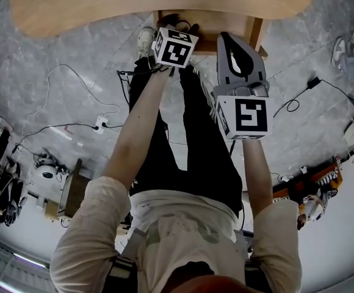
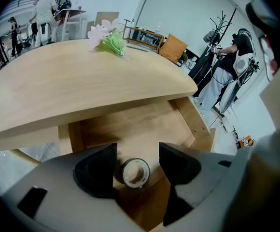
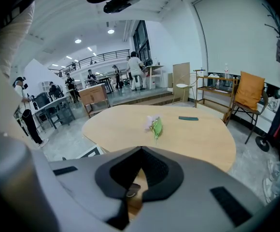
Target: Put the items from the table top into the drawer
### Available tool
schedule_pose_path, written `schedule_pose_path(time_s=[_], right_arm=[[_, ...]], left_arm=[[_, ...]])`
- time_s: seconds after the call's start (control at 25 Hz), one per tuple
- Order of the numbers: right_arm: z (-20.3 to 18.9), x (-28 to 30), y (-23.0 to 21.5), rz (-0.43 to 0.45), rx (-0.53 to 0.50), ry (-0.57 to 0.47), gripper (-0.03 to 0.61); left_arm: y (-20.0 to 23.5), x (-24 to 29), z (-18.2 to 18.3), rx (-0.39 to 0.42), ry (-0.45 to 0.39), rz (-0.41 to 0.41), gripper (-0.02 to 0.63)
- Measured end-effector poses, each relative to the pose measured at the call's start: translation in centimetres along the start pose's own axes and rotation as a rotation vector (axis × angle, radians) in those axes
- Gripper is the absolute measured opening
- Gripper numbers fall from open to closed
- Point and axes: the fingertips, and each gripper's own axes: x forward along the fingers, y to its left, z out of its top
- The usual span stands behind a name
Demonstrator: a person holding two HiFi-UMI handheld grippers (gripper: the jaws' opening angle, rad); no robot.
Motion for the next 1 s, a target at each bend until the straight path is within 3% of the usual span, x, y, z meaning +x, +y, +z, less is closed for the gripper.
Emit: schedule_pose_path(time_s=[0.36, 0.44, 0.64, 0.76, 0.92, 1.0], right_arm=[[1.3, -0.3, 0.6, 0.006, 0.000, -0.025, 0.005], [2.3, -0.3, 0.6, 0.005, 0.001, -0.042, 0.005], [6.4, -0.4, 0.3, -0.014, -0.001, -0.125, 0.005], [9.5, -0.6, 0.1, -0.021, 0.006, -0.196, 0.005], [13.4, -2.3, 0.3, -0.030, -0.012, -0.295, 0.005], [14.7, -2.9, 0.5, -0.042, -0.044, -0.324, 0.005]], left_arm=[[-0.3, -3.1, 2.6, -0.017, -0.086, 0.020, 0.258], [-0.3, -5.6, 4.5, -0.029, -0.162, 0.045, 0.221], [0.6, -15.6, 13.2, -0.046, -0.441, 0.114, 0.205], [1.1, -21.8, 17.7, -0.053, -0.594, 0.141, 0.151], [1.1, -28.1, 20.9, -0.047, -0.741, 0.193, 0.008], [0.9, -30.4, 21.7, -0.047, -0.786, 0.217, 0.008]])
